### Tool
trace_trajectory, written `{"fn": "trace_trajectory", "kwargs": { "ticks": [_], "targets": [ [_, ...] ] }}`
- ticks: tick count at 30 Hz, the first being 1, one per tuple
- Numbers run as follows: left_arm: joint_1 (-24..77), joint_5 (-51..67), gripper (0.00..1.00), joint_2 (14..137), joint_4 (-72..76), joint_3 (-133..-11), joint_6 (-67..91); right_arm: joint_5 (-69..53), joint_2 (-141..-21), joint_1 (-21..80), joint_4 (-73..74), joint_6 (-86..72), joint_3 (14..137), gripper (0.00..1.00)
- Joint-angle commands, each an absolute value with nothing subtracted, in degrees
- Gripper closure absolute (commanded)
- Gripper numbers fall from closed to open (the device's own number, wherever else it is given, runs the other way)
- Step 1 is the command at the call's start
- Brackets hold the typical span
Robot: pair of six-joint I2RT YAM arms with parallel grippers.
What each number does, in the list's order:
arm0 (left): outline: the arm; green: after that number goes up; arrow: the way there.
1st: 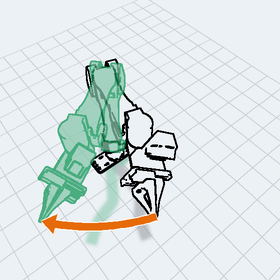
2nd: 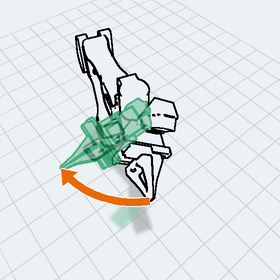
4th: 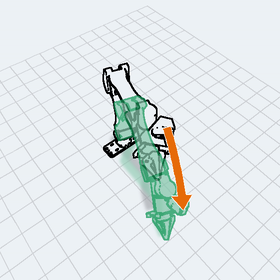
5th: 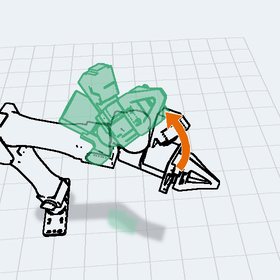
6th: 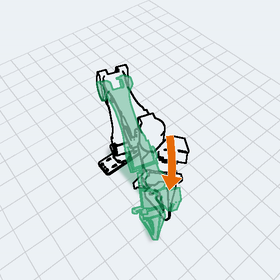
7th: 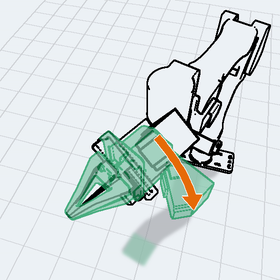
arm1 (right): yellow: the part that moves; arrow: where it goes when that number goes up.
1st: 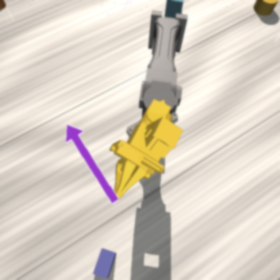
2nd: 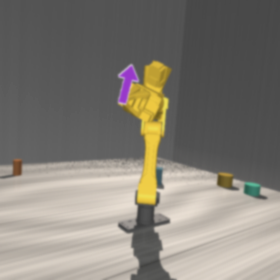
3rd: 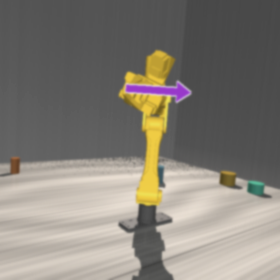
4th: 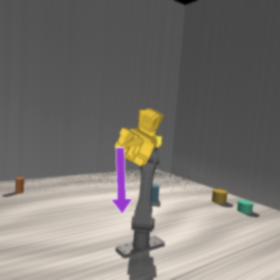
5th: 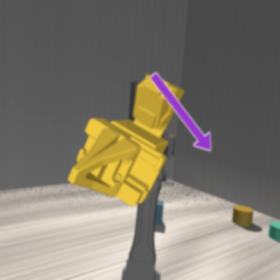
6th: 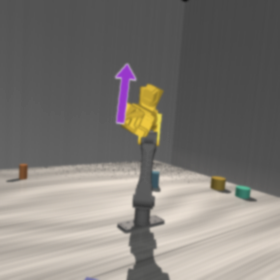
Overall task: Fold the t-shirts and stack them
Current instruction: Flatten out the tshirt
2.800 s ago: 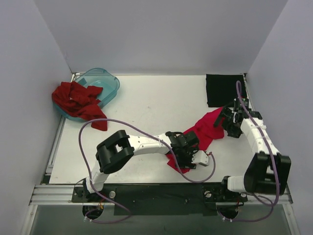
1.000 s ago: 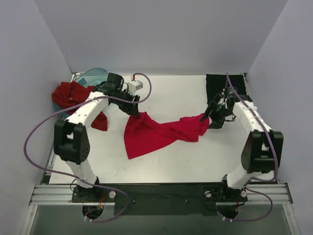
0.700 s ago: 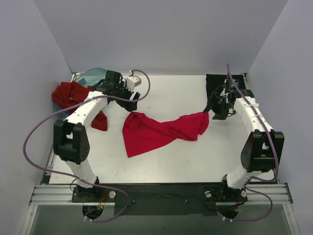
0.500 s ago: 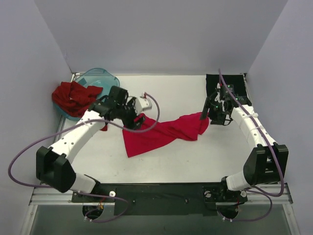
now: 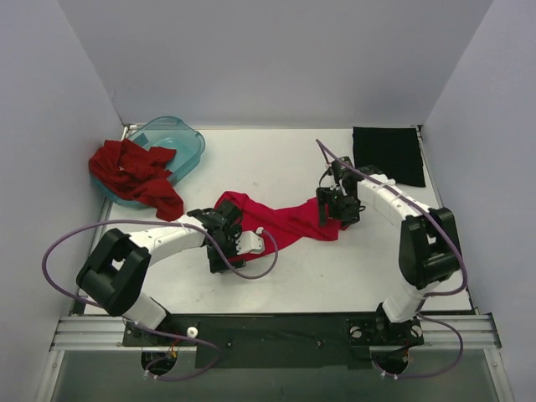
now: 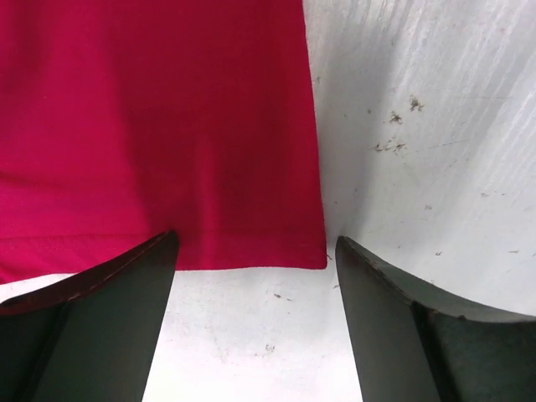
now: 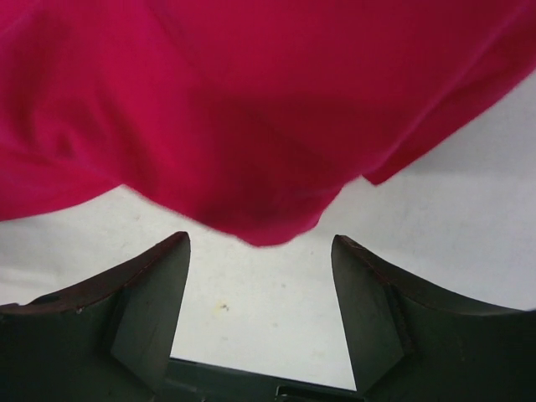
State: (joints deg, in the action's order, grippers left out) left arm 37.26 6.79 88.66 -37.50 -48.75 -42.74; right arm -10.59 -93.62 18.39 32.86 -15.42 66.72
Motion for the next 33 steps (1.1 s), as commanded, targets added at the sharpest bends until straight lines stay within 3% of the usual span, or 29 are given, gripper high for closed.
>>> {"fn": "trace_trajectory", "kwargs": {
  "ticks": [1,2,4,5,6,7,8,9,15,20,21,25,29,30,32,33],
  "targets": [
    [38.06,3.78,0.17,89.12,-32.35,-45.00,-43.95,-6.42,-99.31,19.07,33.41,-11.61,70.13,0.36],
    [38.14,3.69,0.20,89.03,-32.08,-44.30,-43.86,-5.63,-100.36,19.59,33.05,-11.34,70.31,0.36],
    [38.14,3.78,0.37,88.86,-30.94,-43.77,-43.42,-3.96,-103.16,20.21,32.87,-11.51,71.01,0.36],
    [38.14,3.69,0.56,88.86,-30.50,-43.94,-42.81,-3.35,-104.14,20.30,33.13,-11.69,71.62,0.42],
    [38.14,3.87,0.67,88.77,-30.67,-44.47,-42.45,-2.73,-105.54,20.39,33.31,-12.12,71.89,0.52],
    [38.06,3.87,1.00,88.33,-31.37,-45.08,-41.23,-2.20,-106.08,20.39,34.01,-12.56,72.50,0.83],
    [37.97,3.61,1.00,87.90,-31.72,-46.39,-40.26,-1.68,-105.47,20.39,34.62,-13.44,72.77,0.97],
    [37.71,3.43,1.00,86.50,-33.12,-47.19,-38.95,-1.76,-104.69,20.39,35.24,-13.53,72.69,1.00],
    [31.21,3.60,1.00,78.85,-41.89,-57.46,-37.00,-14.30,-85.82,17.41,45.68,-16.08,74.61,1.00],
    [25.84,10.18,1.00,74.01,-55.07,-69.07,-39.19,-42.58,-76.91,12.58,58.34,-17.14,77.52,1.00],
    [25.58,14.11,1.00,73.57,-56.85,-71.26,-39.46,-49.59,-75.43,11.18,58.62,-17.23,77.43,1.00],
    [24.26,26.78,1.00,72.33,-65.03,-72.86,-41.48,-54.40,-75.84,6.96,56.70,-19.07,79.01,1.00],
    [24.61,29.26,1.00,72.60,-64.42,-73.47,-41.22,-49.16,-88.01,2.30,52.74,-19.50,83.48,0.86],
    [24.70,30.05,1.00,73.03,-64.60,-74.17,-40.79,-47.48,-90.59,1.24,51.17,-19.95,85.67,0.71],
    [24.87,32.33,1.00,73.47,-64.51,-76.11,-39.39,-39.76,-98.68,0.18,50.71,-21.61,91.19,0.56],
    [25.13,33.39,1.00,73.56,-64.34,-77.24,-38.59,-33.55,-103.14,0.26,51.58,-21.10,94.80,0.54]
  ]
}}
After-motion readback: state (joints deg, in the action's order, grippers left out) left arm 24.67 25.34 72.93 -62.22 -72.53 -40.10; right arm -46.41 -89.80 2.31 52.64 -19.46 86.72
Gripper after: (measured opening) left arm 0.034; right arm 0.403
